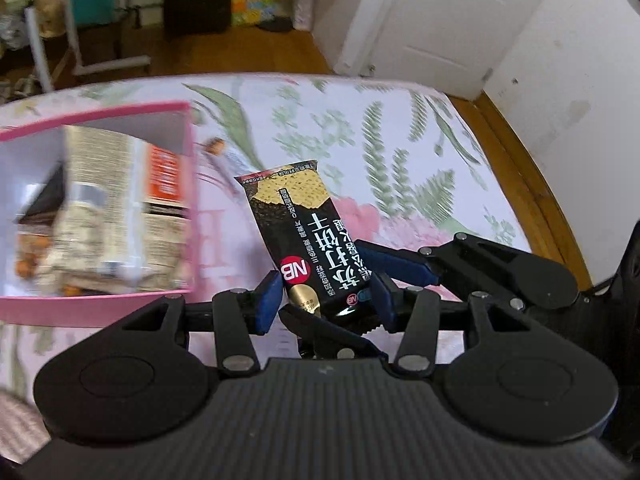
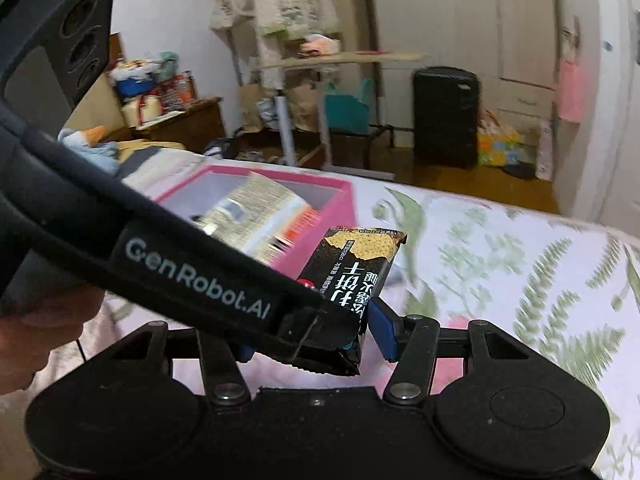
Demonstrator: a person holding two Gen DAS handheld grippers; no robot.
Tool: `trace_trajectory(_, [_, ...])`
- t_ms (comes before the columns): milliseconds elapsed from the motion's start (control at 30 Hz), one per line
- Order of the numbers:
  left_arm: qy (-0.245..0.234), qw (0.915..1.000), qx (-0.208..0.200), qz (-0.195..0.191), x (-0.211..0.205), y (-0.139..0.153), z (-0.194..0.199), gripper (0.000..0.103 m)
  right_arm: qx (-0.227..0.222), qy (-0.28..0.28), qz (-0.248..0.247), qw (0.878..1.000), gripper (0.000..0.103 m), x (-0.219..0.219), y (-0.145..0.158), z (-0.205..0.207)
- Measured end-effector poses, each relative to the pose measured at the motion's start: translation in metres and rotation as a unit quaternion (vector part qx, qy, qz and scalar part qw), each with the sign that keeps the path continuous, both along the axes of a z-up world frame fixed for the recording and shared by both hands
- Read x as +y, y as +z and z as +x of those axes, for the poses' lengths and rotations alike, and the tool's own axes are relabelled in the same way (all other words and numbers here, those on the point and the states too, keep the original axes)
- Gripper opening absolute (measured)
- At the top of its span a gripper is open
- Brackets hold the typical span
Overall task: Organize snacks
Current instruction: 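Carry the biscuit pack into the pink box and release it, then grasp the white snack bar with the left tool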
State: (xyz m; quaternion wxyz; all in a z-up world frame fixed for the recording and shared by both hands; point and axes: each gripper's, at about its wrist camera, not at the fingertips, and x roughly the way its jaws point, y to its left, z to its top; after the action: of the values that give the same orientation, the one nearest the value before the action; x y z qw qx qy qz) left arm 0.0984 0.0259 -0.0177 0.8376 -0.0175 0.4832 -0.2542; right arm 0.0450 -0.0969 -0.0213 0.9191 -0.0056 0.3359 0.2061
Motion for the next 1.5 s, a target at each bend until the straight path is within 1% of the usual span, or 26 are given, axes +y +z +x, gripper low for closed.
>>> trace_trajectory(100, [0.032, 0.9993, -0.019, 0.007, 0.031, 0.010, -0.002, 0.048, -0.004, 0.032, 0.005, 0.999, 0.060, 0.024, 0.007, 0.010])
trace_trajectory(233, [0.090, 0.9951, -0.037, 0.019, 0.075, 0.016, 0.005, 0.048, -0.008, 0.072, 0.021, 0.997, 0.060, 0.060, 0.008, 0.032])
trace_trajectory(333, [0.136, 0.9899, -0.033, 0.022, 0.107, 0.014, 0.016, 0.049, -0.014, 0.115, 0.023, 0.993, 0.060, 0.088, 0.002, 0.050])
trace_trajectory(433, [0.173, 0.9844, -0.020, 0.022, 0.135, 0.006, 0.030, 0.049, 0.002, 0.150, 0.032, 0.988, 0.060, 0.107, -0.005, 0.072])
trace_trajectory(533, [0.195, 0.9803, -0.016, 0.029, 0.149, -0.001, 0.039, 0.048, 0.005, 0.186, 0.023, 0.982, 0.060, 0.123, -0.010, 0.087])
trace_trajectory(633, [0.213, 0.9765, -0.014, 0.030, 0.156, -0.011, 0.050, 0.049, 0.008, 0.207, 0.017, 0.978, 0.060, 0.131, -0.013, 0.099])
trace_trajectory(700, [0.225, 0.9736, -0.015, 0.035, 0.157, -0.016, 0.056, 0.052, 0.006, 0.212, 0.016, 0.977, 0.062, 0.134, -0.017, 0.104])
trace_trajectory(733, [0.229, 0.9725, -0.018, 0.039, 0.155, -0.018, 0.059, 0.053, 0.002, 0.210, 0.014, 0.978, 0.066, 0.133, -0.018, 0.105])
trace_trajectory(767, [0.231, 0.9717, -0.020, 0.044, 0.153, -0.020, 0.060, 0.054, -0.002, 0.207, 0.011, 0.978, 0.071, 0.131, -0.019, 0.102])
trace_trajectory(800, [0.229, 0.9721, -0.023, 0.046, 0.151, -0.021, 0.061, 0.055, -0.008, 0.204, 0.008, 0.979, 0.071, 0.127, -0.019, 0.100])
trace_trajectory(833, [0.224, 0.9735, -0.028, 0.034, 0.150, -0.020, 0.062, 0.055, -0.010, 0.201, 0.001, 0.980, 0.072, 0.123, -0.017, 0.097])
trace_trajectory(900, [0.216, 0.9759, -0.031, 0.007, 0.153, -0.019, 0.067, 0.055, -0.002, 0.191, -0.029, 0.981, 0.073, 0.116, -0.012, 0.092])
trace_trajectory(933, [0.212, 0.9769, -0.028, 0.004, 0.152, -0.017, 0.070, 0.055, -0.003, 0.192, -0.035, 0.981, 0.073, 0.109, -0.009, 0.088])
trace_trajectory(1000, [0.195, 0.9801, -0.038, -0.007, 0.150, -0.009, 0.071, 0.055, -0.015, 0.192, -0.037, 0.981, 0.075, 0.090, 0.002, 0.079])
trace_trajectory(1100, [0.156, 0.9865, -0.046, -0.017, 0.137, 0.004, 0.072, 0.053, -0.015, 0.167, -0.040, 0.985, 0.075, 0.056, 0.011, 0.076])
trace_trajectory(1200, [0.114, 0.9924, -0.044, -0.014, 0.115, 0.011, 0.072, 0.052, -0.007, 0.123, -0.036, 0.992, 0.075, 0.019, 0.012, 0.077])
trace_trajectory(1300, [0.080, 0.9964, -0.027, -0.012, 0.088, 0.010, 0.079, 0.051, 0.009, 0.084, -0.034, 0.996, 0.066, -0.013, 0.004, 0.082])
trace_trajectory(1333, [0.068, 0.9974, -0.020, -0.012, 0.078, 0.009, 0.082, 0.051, 0.015, 0.074, -0.028, 0.997, 0.062, -0.023, 0.001, 0.083])
trace_trajectory(1367, [0.059, 0.9981, -0.015, -0.010, 0.069, 0.009, 0.085, 0.051, 0.022, 0.070, -0.020, 0.997, 0.059, -0.029, -0.002, 0.089])
trace_trajectory(1433, [0.046, 0.9989, 0.003, 0.006, 0.045, 0.003, 0.093, 0.050, 0.032, 0.062, -0.005, 0.998, 0.059, -0.041, -0.010, 0.094])
trace_trajectory(1500, [0.034, 0.9993, 0.011, 0.014, 0.024, -0.003, 0.099, 0.050, 0.033, 0.055, 0.001, 0.998, 0.059, -0.049, -0.021, 0.100])
